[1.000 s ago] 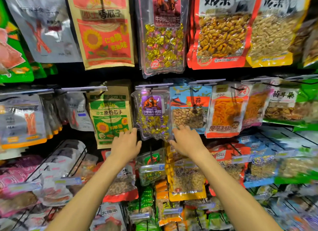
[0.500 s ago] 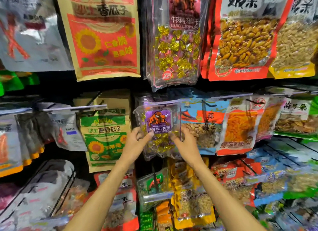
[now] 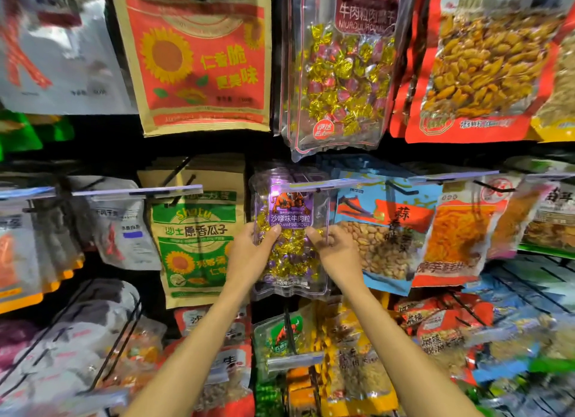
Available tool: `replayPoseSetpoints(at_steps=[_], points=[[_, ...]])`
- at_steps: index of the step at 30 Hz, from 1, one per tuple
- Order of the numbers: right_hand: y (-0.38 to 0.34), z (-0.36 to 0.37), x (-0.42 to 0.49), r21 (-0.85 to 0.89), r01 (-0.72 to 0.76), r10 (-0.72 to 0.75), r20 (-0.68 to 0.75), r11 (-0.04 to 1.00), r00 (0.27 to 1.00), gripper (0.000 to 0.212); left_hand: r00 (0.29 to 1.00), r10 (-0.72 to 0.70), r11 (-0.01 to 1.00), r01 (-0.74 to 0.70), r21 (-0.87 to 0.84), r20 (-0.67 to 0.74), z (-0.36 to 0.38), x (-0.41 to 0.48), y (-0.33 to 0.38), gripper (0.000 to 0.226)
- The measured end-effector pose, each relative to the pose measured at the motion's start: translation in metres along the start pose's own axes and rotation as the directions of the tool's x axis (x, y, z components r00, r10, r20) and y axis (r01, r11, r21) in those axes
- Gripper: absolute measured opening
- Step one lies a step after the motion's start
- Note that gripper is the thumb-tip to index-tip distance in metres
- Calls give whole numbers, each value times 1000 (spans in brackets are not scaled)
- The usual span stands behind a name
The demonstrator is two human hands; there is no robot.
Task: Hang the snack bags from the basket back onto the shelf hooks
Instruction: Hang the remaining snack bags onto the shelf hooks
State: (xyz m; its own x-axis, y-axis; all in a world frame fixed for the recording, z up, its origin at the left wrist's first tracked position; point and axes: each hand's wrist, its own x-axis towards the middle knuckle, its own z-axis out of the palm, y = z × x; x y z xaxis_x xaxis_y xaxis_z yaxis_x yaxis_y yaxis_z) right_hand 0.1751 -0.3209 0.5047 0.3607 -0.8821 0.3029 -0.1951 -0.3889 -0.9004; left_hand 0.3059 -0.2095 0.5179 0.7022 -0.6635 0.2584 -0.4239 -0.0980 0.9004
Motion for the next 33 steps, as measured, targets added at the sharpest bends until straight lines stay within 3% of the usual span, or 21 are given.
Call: replayPoseSetpoints(at_steps=[3,6,9,13,16,20,24,28,33], points=[[-9,-5,2,-55,9,-7,27,998,1000,49,999,-27,999,29,31,-41,6,0,1,33],[-7,-9,3,-94,8,-2,61,996,998,48,999,-31,999,32,10,-34,9,-4,4,27],[-5,-13,0,-112,-6,16,90,994,996,36,998,-60,998,59,-16,-14,7,-9,6,65],[-5,-13,-6,-59,-70,78,148,996,986,27,998,-65,994,67,-91,25,4,-14,5,68],[-7,-11,-10,-105,-110,127,165,988,978,62,996,-70,990,75,-121,49,2,-17,8,75],[-11,-11,-14,-99,-97,112,159,990,981,59,996,-58,992,64,-106,60,-2,-19,8,75],[-12,-24,-24,-203,9,32,199,979,980,41,997,-22,999,24,-30,71,-8,-21,3,74],[-10,-47,-33,-470,152,-69,188,870,980,35,996,48,988,-58,144,70,-11,-29,-2,65],[-6,-71,-41,-678,337,-231,245,654,942,31,959,248,819,-283,499,136,-10,-46,0,55]])
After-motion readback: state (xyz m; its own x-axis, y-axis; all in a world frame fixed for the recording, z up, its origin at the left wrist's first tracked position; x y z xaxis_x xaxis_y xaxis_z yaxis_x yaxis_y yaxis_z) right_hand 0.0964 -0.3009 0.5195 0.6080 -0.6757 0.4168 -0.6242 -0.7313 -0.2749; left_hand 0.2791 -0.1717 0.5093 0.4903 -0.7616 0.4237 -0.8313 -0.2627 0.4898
